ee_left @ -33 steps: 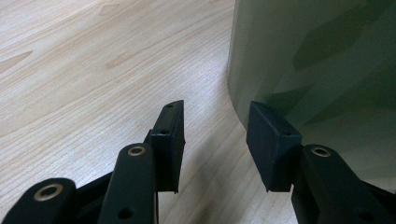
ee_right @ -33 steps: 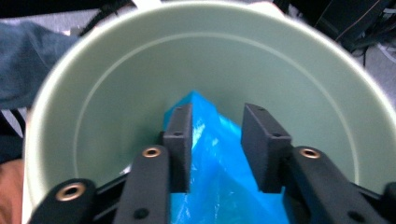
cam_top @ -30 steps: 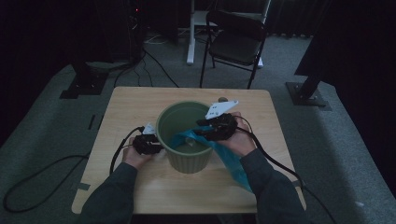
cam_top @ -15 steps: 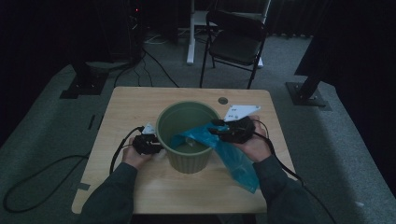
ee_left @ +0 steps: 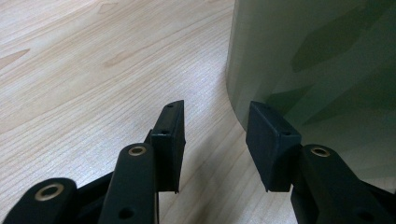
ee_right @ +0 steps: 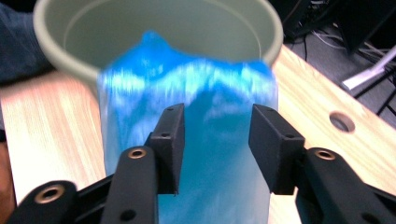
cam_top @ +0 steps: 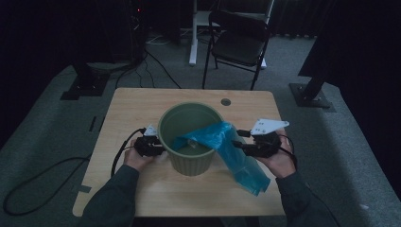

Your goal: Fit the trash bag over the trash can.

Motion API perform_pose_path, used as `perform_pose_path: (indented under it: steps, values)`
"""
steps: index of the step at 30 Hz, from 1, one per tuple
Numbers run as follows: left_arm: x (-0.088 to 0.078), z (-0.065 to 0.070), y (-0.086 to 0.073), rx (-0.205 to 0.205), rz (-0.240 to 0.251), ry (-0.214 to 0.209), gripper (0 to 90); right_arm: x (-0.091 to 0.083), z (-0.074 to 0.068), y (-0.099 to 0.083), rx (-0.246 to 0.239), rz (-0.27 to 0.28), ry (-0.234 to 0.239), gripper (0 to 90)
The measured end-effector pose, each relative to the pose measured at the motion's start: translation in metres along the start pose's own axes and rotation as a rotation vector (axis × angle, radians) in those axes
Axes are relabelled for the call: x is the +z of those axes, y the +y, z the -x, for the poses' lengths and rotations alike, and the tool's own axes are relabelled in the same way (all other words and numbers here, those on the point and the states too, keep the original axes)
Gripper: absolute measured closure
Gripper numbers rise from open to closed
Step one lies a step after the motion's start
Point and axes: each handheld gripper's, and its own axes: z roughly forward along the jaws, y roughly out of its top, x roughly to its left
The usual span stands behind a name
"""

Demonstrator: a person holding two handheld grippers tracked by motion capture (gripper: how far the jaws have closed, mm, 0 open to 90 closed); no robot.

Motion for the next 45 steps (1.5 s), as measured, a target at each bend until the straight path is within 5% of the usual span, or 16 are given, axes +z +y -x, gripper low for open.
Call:
perform_pose_path:
  steps: [19,25,36,39,45]
  values:
    - [0.001,0.000,0.000,0.002,-0.011,0.003,57.4,-0.009,0.000,-0.077,0.101,-0.086,-0.046,25.0]
    - [0.001,0.000,0.000,0.002,-0.012,0.003,57.4,0.004,0.001,-0.097,0.114,-0.164,-0.050,22.0]
    - [0.000,0.000,0.000,-0.001,-0.005,0.003,57.3,0.031,0.001,-0.110,0.132,-0.224,-0.032,21.0]
    - [0.000,0.000,0.000,-0.001,-0.002,0.003,57.2,0.035,0.006,-0.111,0.150,-0.219,-0.024,29.0]
    - [-0.002,-0.001,0.000,-0.006,0.004,-0.004,57.2,0.031,0.010,-0.108,0.154,-0.185,0.008,62.8]
